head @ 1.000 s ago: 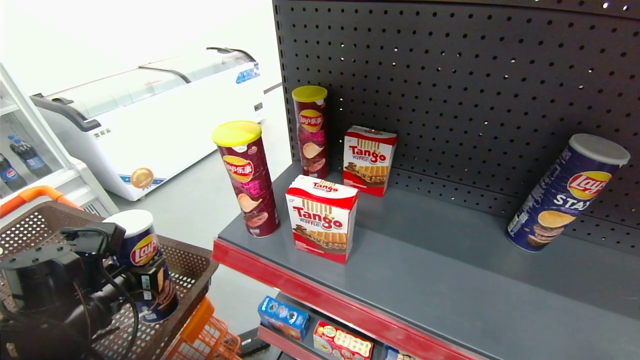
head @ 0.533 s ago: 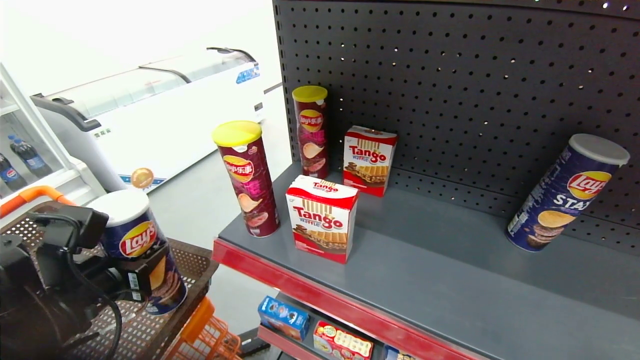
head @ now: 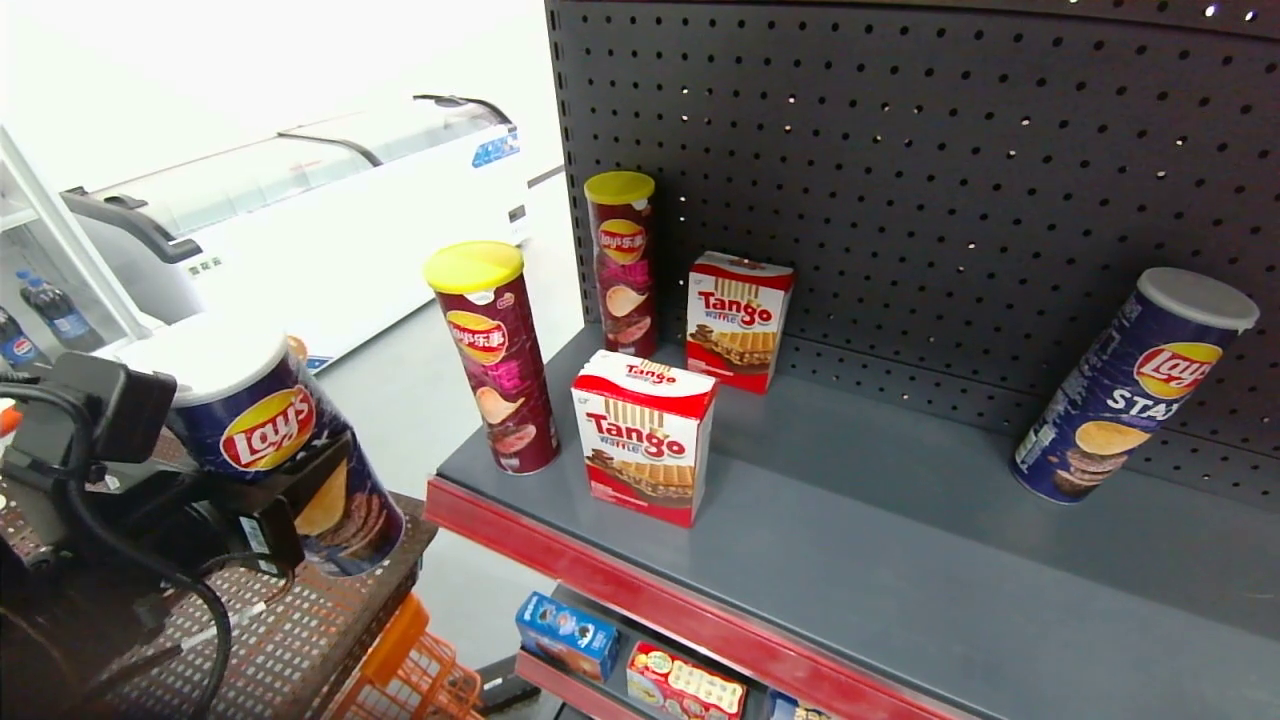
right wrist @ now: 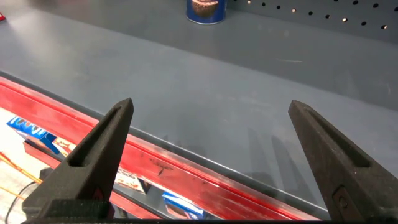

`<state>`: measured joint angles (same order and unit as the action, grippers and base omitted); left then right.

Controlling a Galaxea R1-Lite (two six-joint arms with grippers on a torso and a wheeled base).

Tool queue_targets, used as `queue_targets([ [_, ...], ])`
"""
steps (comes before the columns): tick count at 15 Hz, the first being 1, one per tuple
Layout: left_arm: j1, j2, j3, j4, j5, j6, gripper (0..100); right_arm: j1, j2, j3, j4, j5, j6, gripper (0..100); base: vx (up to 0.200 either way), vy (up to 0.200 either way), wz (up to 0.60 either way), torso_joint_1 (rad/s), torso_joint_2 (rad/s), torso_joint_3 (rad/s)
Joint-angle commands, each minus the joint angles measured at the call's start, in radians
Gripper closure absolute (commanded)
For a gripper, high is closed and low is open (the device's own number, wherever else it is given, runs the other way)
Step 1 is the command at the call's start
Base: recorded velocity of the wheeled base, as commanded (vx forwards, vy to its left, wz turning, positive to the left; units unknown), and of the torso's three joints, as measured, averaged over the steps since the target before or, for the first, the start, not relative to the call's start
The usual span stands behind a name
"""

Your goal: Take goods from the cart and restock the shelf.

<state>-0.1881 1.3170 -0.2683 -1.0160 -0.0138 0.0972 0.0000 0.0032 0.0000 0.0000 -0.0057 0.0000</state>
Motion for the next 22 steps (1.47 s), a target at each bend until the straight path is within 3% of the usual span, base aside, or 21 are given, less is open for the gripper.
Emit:
queue_targets([
  [1, -0.039, -0.010, -0.003, -0.001, 0.000, 0.012, 100, 0.000, 0.001, 0.000, 0.000, 0.000, 0.000, 0, 0.000, 0.000, 0.00, 0.000, 0.00, 0.000],
  [4, -0.076, -0.012, -0.002, -0.015, -0.032, 0.001, 100, 0.000, 0.001, 0.000, 0.000, 0.000, -0.002, 0, 0.000, 0.000, 0.00, 0.000, 0.00, 0.000],
  [7, -0.096, -0.015, -0.011, -0.010, -0.150, -0.005, 100, 0.000, 0.001, 0.000, 0.000, 0.000, 0.000, 0, 0.000, 0.000, 0.00, 0.000, 0.00, 0.000],
  [9, -0.110, -0.032, -0.009, -0.004, -0.160, -0.004, 100, 0.000, 0.001, 0.000, 0.000, 0.000, 0.000, 0, 0.000, 0.000, 0.00, 0.000, 0.00, 0.000],
  [15, -0.221, -0.032, -0.034, 0.011, -0.172, -0.008, 100, 0.000, 0.001, 0.000, 0.000, 0.000, 0.000, 0, 0.000, 0.000, 0.00, 0.000, 0.00, 0.000],
  [21, -0.402, -0.067, -0.144, 0.203, -0.202, -0.004, 100, 0.000, 0.001, 0.000, 0.000, 0.001, -0.002, 0, 0.000, 0.000, 0.00, 0.000, 0.00, 0.000],
  [22, -0.472, -0.082, -0.177, 0.284, -0.204, -0.004, 100, 0.000, 0.001, 0.000, 0.000, 0.001, -0.002, 0, 0.000, 0.000, 0.00, 0.000, 0.00, 0.000],
])
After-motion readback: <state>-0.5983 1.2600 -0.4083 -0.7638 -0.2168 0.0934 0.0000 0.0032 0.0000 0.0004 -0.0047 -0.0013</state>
